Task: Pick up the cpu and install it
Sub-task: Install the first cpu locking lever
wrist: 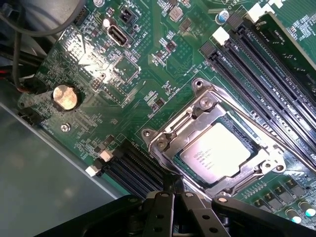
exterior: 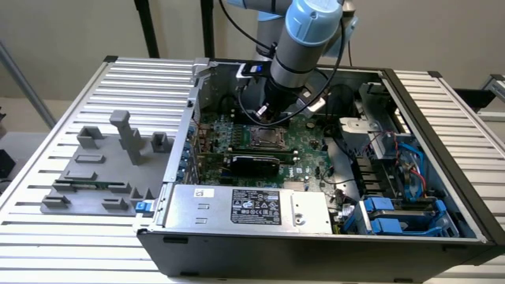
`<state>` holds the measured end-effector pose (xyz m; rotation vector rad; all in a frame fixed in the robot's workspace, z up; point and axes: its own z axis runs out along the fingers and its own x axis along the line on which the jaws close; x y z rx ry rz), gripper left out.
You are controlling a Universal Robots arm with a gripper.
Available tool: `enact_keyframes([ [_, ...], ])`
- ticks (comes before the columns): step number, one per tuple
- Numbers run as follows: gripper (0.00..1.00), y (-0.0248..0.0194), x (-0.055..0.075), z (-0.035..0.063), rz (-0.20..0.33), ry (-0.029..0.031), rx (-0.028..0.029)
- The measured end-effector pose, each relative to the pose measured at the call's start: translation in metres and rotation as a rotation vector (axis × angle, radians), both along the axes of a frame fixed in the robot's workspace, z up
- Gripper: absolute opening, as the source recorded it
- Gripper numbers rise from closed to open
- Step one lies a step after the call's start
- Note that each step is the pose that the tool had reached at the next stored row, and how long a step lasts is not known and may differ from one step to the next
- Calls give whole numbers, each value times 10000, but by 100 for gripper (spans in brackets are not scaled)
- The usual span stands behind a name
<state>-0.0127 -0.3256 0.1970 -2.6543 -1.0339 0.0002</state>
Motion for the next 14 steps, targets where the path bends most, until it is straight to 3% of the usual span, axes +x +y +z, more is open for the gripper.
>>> enact_keyframes([
  [14, 11, -2, 22, -1, 124, 0, 1],
])
